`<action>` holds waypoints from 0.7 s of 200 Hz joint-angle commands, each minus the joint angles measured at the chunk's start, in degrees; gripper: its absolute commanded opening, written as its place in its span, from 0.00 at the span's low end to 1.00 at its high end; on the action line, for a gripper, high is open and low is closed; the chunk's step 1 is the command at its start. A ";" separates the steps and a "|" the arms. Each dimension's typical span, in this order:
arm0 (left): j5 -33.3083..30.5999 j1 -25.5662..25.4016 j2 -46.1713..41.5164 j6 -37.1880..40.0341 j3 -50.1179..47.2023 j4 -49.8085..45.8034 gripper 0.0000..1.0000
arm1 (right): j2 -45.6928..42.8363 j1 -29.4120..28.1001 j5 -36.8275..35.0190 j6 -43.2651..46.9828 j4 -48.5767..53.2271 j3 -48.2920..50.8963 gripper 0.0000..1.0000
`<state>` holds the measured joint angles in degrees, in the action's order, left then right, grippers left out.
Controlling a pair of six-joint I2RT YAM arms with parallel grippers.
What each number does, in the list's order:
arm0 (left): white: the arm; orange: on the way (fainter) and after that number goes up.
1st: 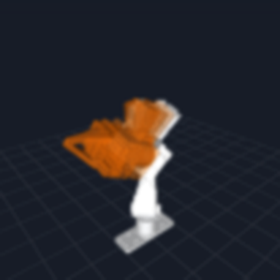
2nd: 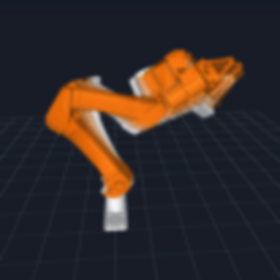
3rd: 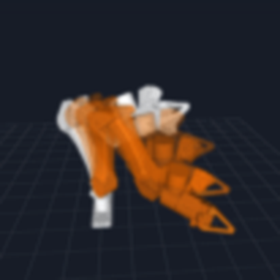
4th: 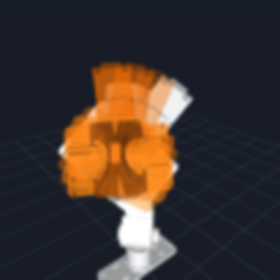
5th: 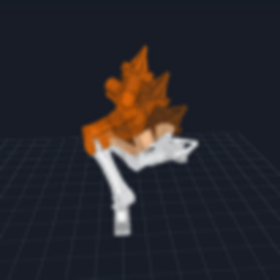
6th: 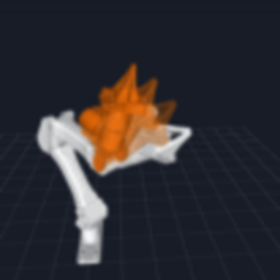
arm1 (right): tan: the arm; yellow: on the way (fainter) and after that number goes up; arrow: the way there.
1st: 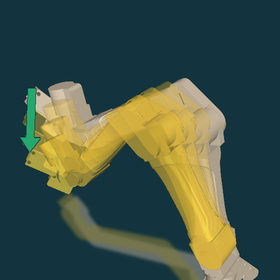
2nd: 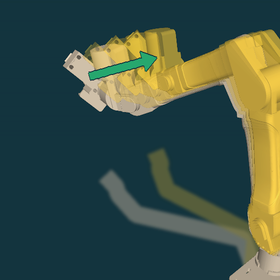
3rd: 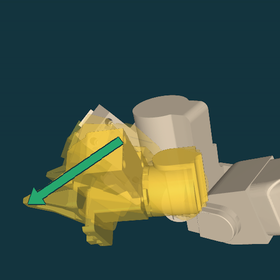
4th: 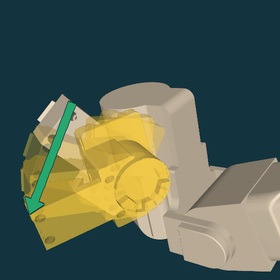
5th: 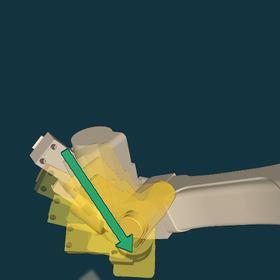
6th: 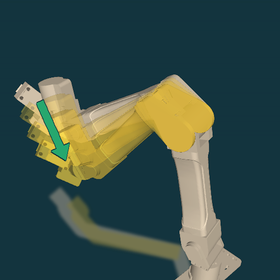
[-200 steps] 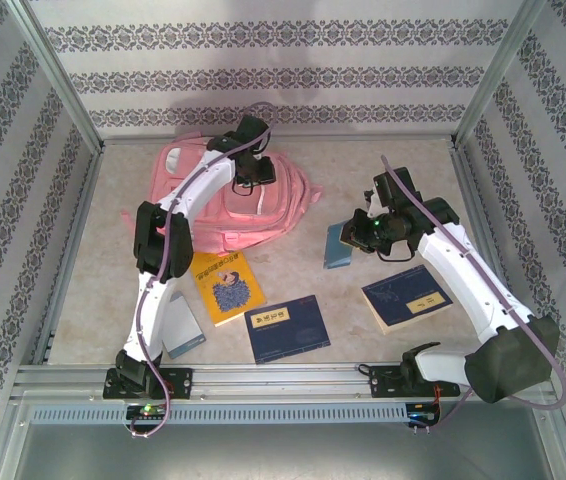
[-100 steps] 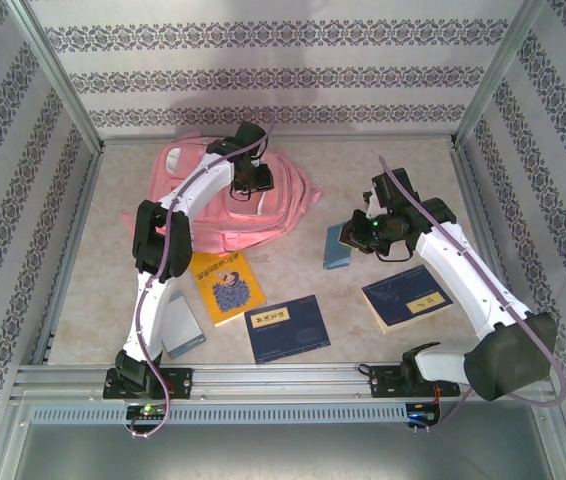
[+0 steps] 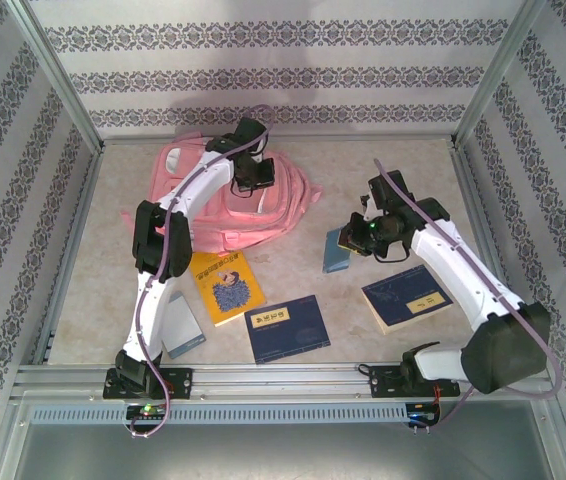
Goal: Pack the student bag
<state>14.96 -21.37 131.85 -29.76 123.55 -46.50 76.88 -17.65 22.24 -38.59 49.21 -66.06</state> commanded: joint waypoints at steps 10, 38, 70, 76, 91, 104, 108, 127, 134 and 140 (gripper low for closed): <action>-0.39 0.65 -5.16 3.67 2.41 -2.34 0.00 | 5.18 0.77 -1.06 -0.12 -3.40 -5.12 0.02; 1.21 1.93 -8.89 5.12 2.06 -3.46 0.00 | 12.47 1.84 0.56 -0.93 -6.51 -10.84 0.02; 3.60 2.90 -12.72 6.70 0.84 -3.55 0.00 | 21.28 3.98 3.87 -3.15 -11.48 -17.45 0.02; 4.31 3.07 -13.21 6.89 0.82 -3.62 0.00 | 22.90 4.10 4.16 -3.18 -12.05 -19.02 0.02; 5.65 3.64 -14.60 7.19 0.75 -3.51 0.00 | 26.78 4.38 4.68 -2.89 -12.82 -22.99 0.02; 7.33 4.01 -15.90 7.58 0.45 -3.04 0.00 | 30.43 4.56 7.46 -3.88 -15.15 -25.80 0.02; 7.89 4.05 -16.35 7.64 0.26 -2.86 0.00 | 31.49 4.58 8.64 -4.46 -15.95 -26.57 0.02; 10.23 4.49 -18.08 8.18 -1.02 -1.79 0.00 | 36.53 3.81 13.83 -8.07 -21.72 -30.76 0.01; 10.95 4.58 -18.56 8.29 -1.65 -1.68 0.00 | 38.58 3.27 15.01 -9.07 -23.03 -33.07 0.01; 11.76 4.65 -18.84 8.39 -2.21 -1.57 0.00 | 40.33 2.71 16.08 -9.74 -23.84 -35.25 0.01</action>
<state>20.45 -16.60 117.60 -23.73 122.56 -50.39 112.12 -13.32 30.79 -43.86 32.77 -94.54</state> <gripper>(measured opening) 0.050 0.129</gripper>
